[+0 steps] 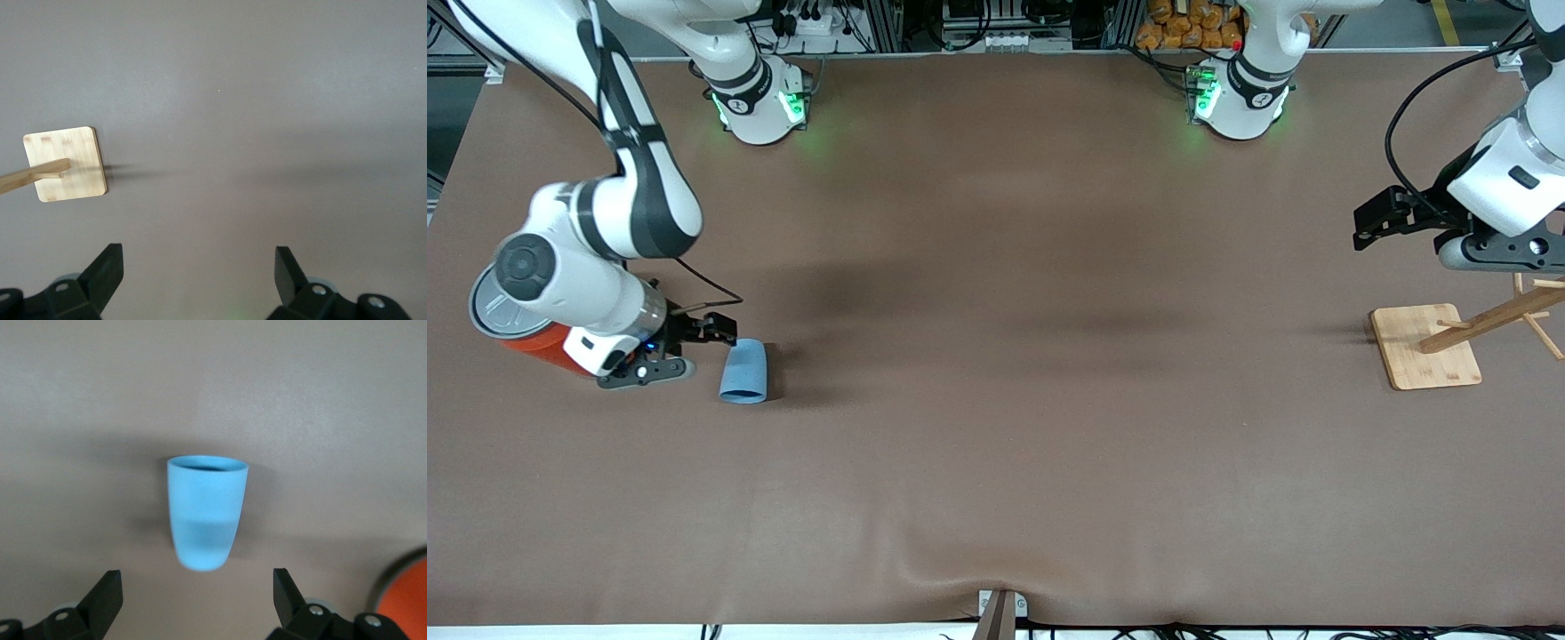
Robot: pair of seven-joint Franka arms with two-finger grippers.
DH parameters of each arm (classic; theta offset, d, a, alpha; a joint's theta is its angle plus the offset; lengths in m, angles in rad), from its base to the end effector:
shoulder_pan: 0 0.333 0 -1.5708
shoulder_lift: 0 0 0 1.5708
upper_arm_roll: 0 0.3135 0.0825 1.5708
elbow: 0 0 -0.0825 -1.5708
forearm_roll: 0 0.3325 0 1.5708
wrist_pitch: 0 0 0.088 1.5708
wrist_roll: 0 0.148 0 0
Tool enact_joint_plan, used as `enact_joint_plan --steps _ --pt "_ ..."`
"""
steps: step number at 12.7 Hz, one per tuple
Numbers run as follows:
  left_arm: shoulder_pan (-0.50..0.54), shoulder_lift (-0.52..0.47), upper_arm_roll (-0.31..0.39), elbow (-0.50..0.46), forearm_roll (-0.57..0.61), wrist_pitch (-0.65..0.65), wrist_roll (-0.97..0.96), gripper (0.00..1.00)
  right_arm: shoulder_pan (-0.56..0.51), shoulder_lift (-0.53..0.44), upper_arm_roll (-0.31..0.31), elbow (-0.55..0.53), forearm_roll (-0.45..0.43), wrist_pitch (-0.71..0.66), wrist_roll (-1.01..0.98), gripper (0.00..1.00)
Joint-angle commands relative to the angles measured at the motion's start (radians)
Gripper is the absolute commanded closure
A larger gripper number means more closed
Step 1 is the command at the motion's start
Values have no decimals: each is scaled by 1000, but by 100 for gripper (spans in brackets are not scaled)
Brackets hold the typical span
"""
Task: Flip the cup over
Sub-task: 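Grasp the blue cup with the right gripper and lift it upright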
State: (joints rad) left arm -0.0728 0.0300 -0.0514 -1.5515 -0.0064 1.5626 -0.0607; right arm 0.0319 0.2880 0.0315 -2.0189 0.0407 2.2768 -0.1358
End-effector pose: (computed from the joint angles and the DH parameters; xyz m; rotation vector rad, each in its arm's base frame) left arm 0.5064 -0.0638 0.5732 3.1337 -0.0995 -0.0306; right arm 0.5523 0.0369 0.2976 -3.0893 -0.2650 0.0444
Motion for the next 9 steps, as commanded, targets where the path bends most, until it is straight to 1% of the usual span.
enact_joint_plan --steps 1,3,5,6,7,8,9 --pt "10 1 -5 13 20 2 2 0 -9 87 8 -9 -4 117 -25 0" --pt "10 1 -5 13 20 2 2 0 -6 147 8 -11 -4 194 -25 0" --pt "11 2 -5 11 19 2 2 0 -3 213 8 -24 -4 307 -30 0" --pt "13 2 -4 11 19 2 2 0 -9 235 8 -26 -5 358 -75 13" --pt "14 4 -2 10 19 2 2 0 -19 237 10 -21 -2 360 -155 74" --pt "19 10 -2 8 19 2 2 0 -20 229 10 -21 5 348 -171 100" --pt "19 14 1 10 19 2 2 0 -14 218 13 -9 8 296 -166 100"
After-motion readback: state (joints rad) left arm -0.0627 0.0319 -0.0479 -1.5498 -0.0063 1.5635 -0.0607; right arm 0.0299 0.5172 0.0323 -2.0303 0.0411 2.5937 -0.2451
